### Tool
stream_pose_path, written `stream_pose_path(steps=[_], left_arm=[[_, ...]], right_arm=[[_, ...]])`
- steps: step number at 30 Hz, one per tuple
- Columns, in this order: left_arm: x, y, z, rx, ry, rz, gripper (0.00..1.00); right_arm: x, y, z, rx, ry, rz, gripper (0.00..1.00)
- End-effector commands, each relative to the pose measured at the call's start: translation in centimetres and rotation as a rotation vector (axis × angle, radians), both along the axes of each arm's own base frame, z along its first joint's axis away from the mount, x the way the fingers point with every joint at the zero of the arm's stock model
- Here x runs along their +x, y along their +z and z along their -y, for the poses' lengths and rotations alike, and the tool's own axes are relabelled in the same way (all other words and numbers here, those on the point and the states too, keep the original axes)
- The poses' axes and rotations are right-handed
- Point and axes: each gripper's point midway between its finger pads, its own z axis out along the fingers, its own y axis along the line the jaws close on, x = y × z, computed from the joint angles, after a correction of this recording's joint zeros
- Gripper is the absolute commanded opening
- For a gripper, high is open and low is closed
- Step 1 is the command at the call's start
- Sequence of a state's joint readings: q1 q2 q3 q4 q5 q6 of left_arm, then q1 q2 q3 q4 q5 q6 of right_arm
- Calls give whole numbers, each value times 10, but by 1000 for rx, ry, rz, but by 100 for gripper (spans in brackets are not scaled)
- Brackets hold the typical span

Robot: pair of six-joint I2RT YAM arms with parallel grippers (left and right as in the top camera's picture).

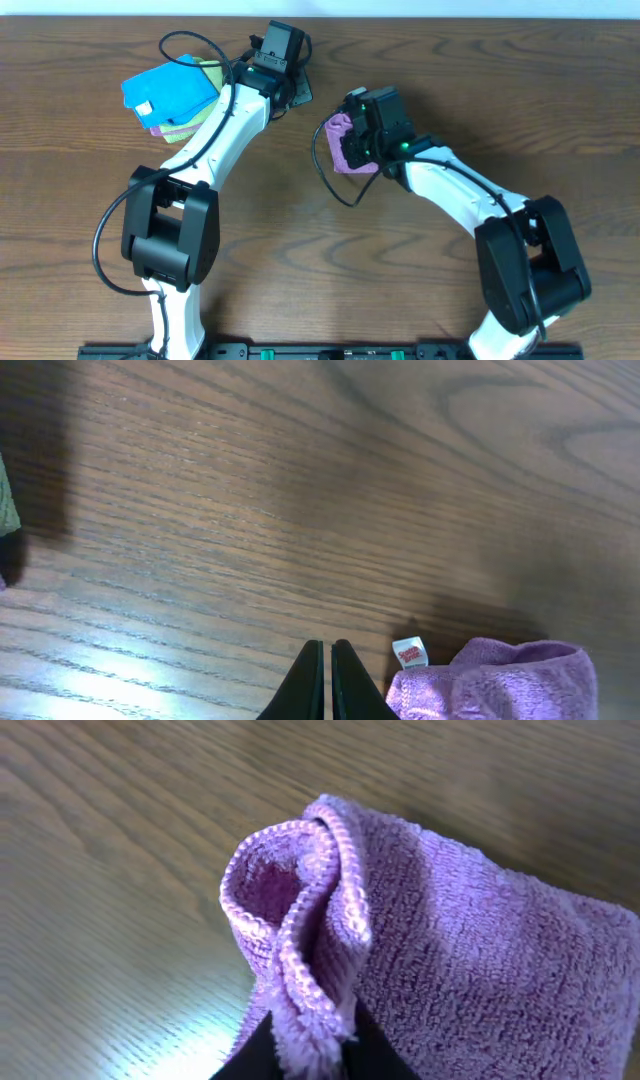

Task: Fold the cloth

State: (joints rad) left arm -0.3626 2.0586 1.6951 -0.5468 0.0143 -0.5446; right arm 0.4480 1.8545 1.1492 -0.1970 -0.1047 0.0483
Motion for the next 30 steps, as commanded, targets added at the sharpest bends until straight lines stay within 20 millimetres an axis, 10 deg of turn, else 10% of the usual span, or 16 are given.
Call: stream_pose_path(steps=[1, 11, 30], left_arm=[[6, 22, -5, 11, 3, 53, 6], [8, 23, -11, 11, 15, 54, 6], [19, 44, -45, 2, 80, 98, 10]], right_arm=[[1, 0, -7, 5, 6, -1, 20], [-10, -2, -15, 46, 52, -49, 48], [-34, -6, -29, 139, 95, -174, 59]])
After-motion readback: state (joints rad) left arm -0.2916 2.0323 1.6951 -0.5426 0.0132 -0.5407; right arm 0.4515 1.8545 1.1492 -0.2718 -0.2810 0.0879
